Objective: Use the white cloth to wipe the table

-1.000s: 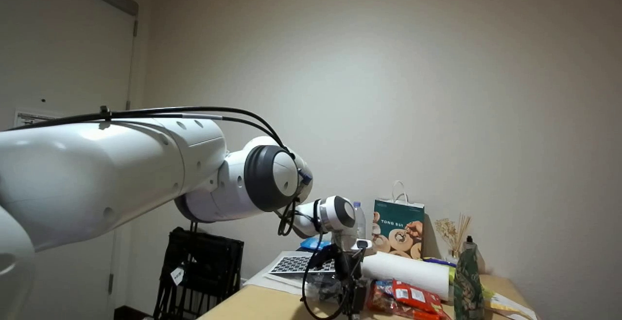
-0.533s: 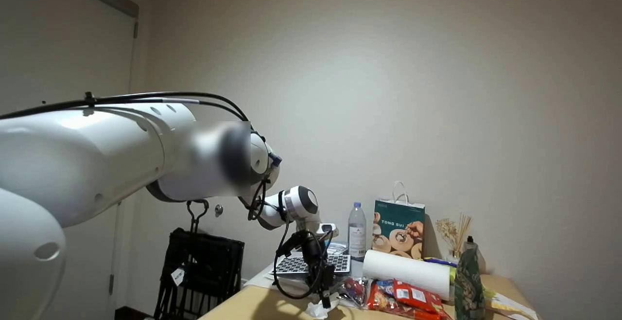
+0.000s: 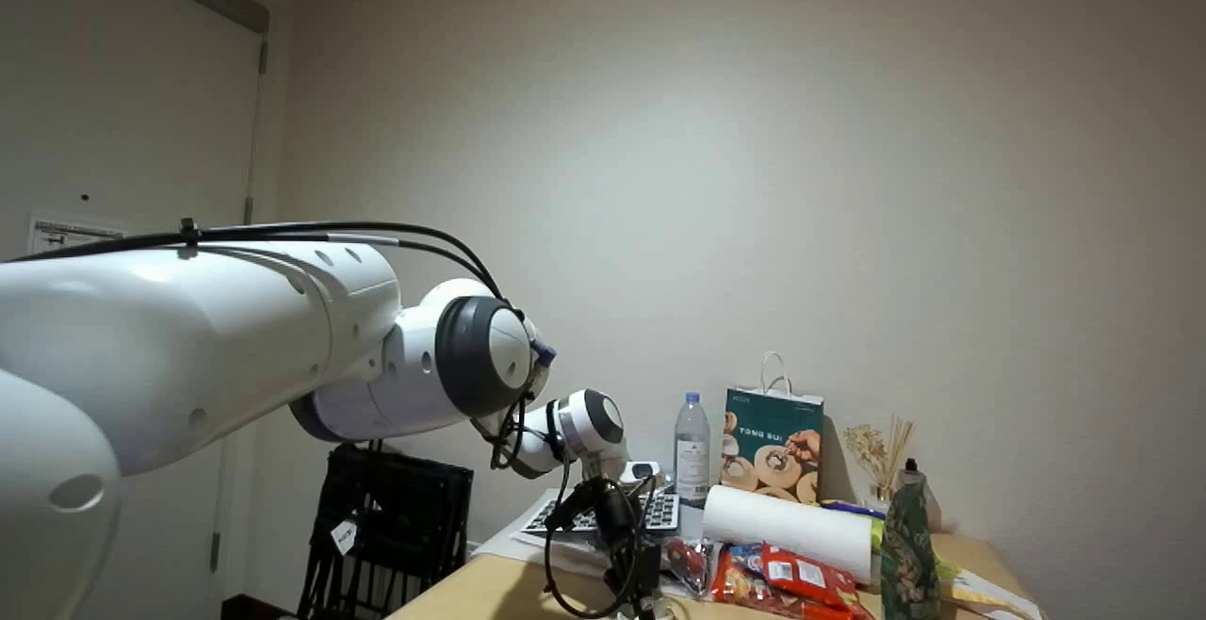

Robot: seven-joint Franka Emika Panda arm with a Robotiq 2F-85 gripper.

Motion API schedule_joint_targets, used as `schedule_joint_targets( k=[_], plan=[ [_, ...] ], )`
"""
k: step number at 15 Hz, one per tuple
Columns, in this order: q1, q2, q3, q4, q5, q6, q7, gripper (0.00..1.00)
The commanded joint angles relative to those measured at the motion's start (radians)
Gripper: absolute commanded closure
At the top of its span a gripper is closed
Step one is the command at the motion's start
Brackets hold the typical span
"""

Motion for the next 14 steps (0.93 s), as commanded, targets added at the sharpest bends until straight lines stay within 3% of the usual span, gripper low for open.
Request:
schedule_joint_targets(
  k=[1, 2, 4, 10, 13, 14],
  plan=[
    [-0.027, 0.114, 0.005, 0.146, -0.026, -0.036, 0.009, 0.97],
    [-0.003, 0.037, -0.002, 0.063, -0.013, -0.036, 0.000, 0.97],
    [-0.004, 0.063, -0.010, 0.106, -0.015, -0.056, 0.000, 0.97],
    [0.128, -0.037, 0.014, 0.021, -0.050, 0.021, -0.172, 0.97],
    [0.161, -0.070, 0.029, 0.017, -0.029, 0.018, -0.277, 0.97],
    [0.162, 0.002, 0.009, 0.106, -0.021, -0.004, -0.202, 0.97]
  ],
)
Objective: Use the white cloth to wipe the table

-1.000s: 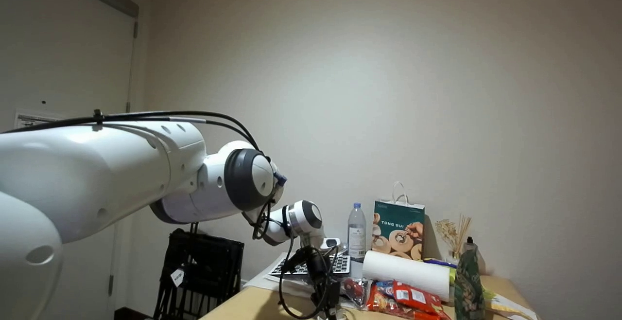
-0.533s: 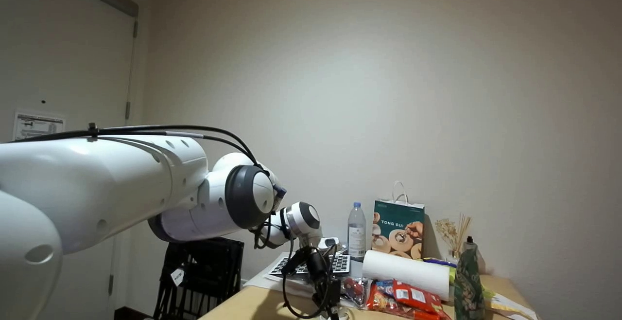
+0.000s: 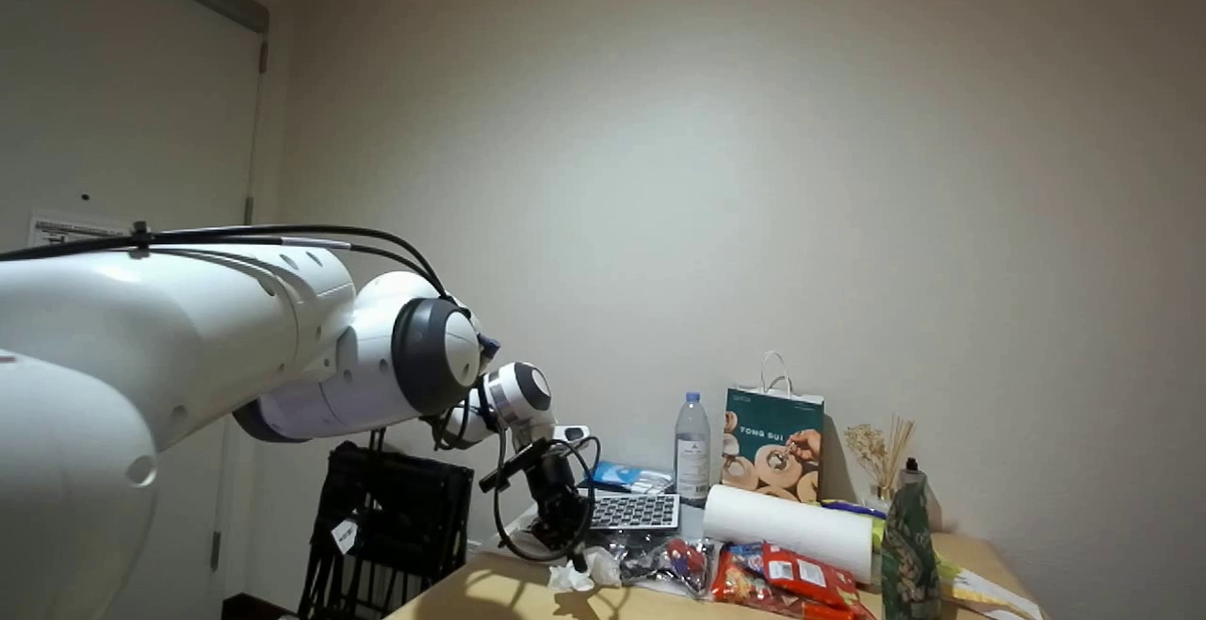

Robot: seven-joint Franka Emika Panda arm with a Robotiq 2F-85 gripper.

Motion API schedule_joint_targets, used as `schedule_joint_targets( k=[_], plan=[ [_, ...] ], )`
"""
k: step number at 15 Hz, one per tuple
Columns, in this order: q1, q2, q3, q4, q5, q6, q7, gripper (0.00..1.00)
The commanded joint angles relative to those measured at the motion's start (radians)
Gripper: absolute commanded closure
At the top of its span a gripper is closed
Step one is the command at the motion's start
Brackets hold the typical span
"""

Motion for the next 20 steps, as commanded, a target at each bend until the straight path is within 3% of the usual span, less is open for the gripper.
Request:
schedule_joint_targets(
  k=[1, 3, 5, 9, 12, 13, 16, 20],
  plan=[
    [0.009, -0.011, 0.004, -0.002, 0.000, 0.000, -0.018, 0.97],
    [0.010, -0.024, 0.007, -0.012, 0.000, 0.000, -0.034, 0.97],
    [0.006, 0.014, -0.006, -0.010, -0.061, 0.122, -0.148, 0.96],
    [-0.024, 0.057, 0.017, -0.016, -0.070, 0.346, -0.277, 0.97],
    [-0.049, 0.062, 0.040, -0.025, -0.057, 0.434, -0.397, 0.97],
    [-0.016, 0.045, 0.008, -0.010, -0.060, 0.323, -0.316, 0.97],
    [-0.016, 0.045, 0.007, -0.009, -0.059, 0.321, -0.323, 0.97],
    [0.048, 0.019, -0.015, -0.028, -0.072, 0.032, -0.326, 0.97]
  ],
)
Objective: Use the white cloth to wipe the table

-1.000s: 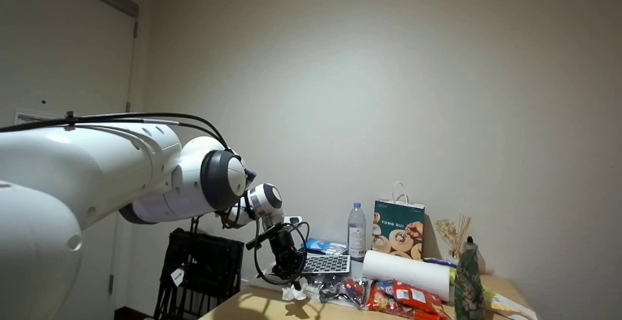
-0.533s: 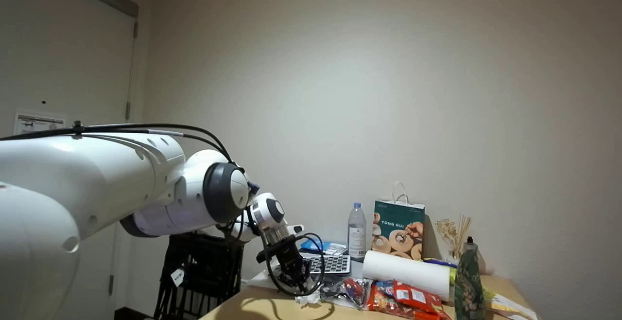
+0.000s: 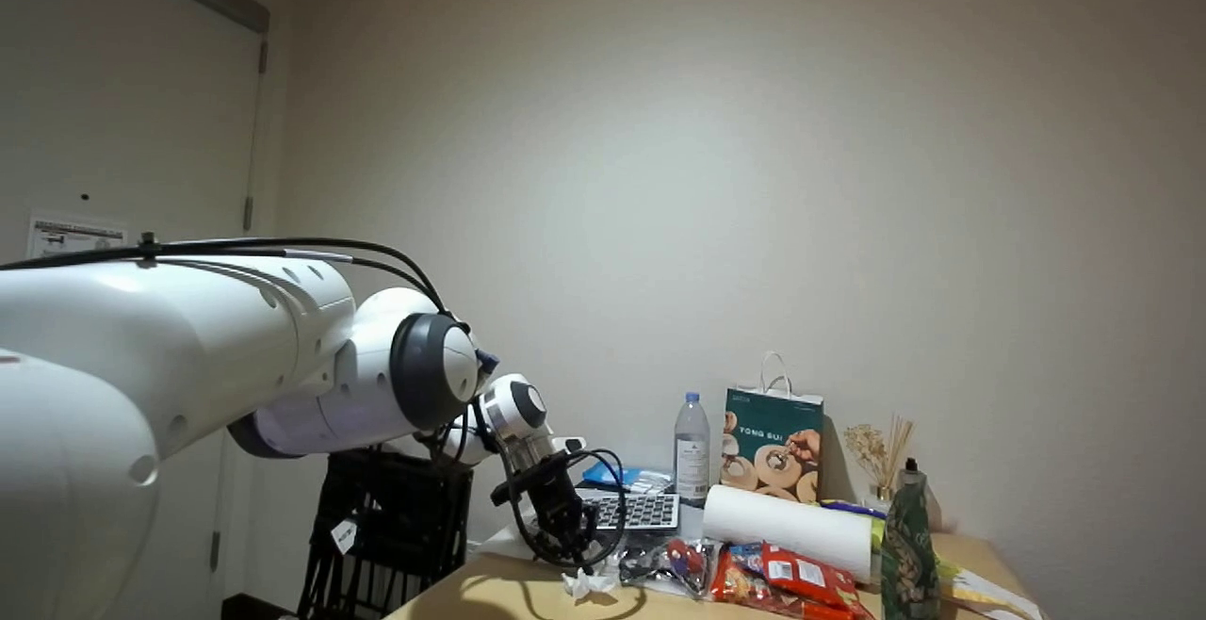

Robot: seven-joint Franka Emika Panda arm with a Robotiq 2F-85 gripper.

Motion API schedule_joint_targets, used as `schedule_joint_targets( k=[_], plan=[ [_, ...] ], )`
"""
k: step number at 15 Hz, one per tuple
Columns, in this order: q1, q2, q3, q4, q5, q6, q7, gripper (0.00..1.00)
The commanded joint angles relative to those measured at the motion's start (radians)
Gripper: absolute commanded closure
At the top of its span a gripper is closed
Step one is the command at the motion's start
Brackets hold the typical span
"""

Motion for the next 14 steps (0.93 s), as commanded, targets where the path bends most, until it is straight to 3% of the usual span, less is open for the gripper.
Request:
schedule_joint_targets(
  k=[1, 3, 4, 7, 12, 14],
  plan=[
    [0.047, -0.017, -0.019, -0.020, -0.011, -0.217, -0.003, 0.97],
    [0.060, -0.004, -0.036, -0.001, -0.004, -0.334, 0.058, 0.97],
    [0.052, -0.001, -0.016, 0.000, 0.000, -0.259, 0.018, 0.97],
    [0.060, -0.001, -0.029, 0.000, 0.000, -0.312, 0.041, 0.97],
    [0.041, 0.039, 0.011, -0.034, -0.012, -0.019, -0.101, 0.97],
    [0.024, 0.024, 0.022, -0.054, -0.004, 0.043, -0.153, 0.97]
  ],
)
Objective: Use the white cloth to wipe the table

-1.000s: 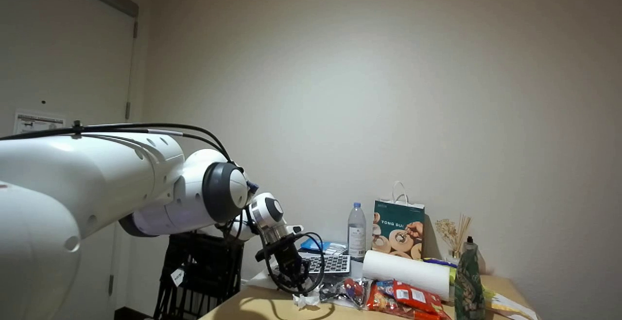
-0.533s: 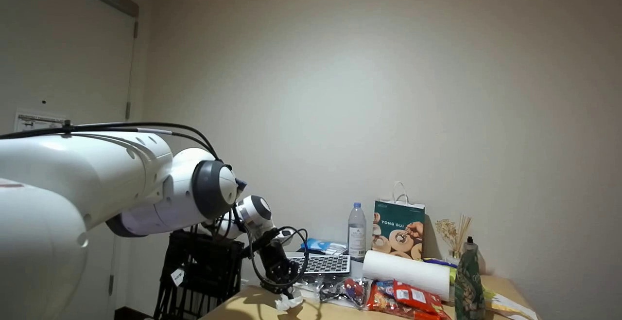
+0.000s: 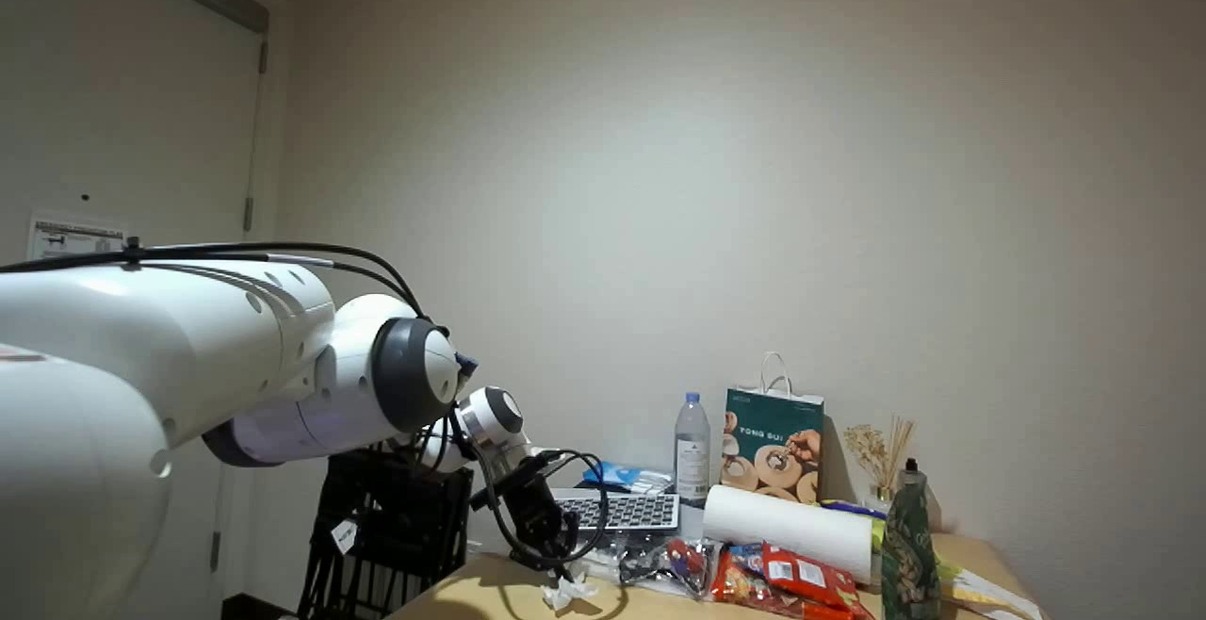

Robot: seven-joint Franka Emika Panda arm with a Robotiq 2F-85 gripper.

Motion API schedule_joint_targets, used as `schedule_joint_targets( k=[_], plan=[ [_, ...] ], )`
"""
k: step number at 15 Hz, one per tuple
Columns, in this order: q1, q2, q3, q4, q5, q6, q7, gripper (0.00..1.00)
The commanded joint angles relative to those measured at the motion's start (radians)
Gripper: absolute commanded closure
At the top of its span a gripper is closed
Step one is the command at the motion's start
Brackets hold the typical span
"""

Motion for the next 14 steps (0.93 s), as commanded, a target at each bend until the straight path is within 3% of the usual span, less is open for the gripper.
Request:
schedule_joint_targets(
  k=[1, 7, 10, 14],
  plan=[
    [-0.046, -0.001, 0.052, -0.054, 0.028, 0.158, -0.108, 0.97],
    [0.001, -0.010, 0.060, -0.030, 0.020, -0.092, -0.264, 0.98],
    [-0.024, 0.020, 0.047, -0.021, 0.039, -0.229, -0.193, 0.98],
    [-0.125, 0.043, 0.019, -0.035, 0.059, -0.227, -0.089, 0.98]
  ],
)
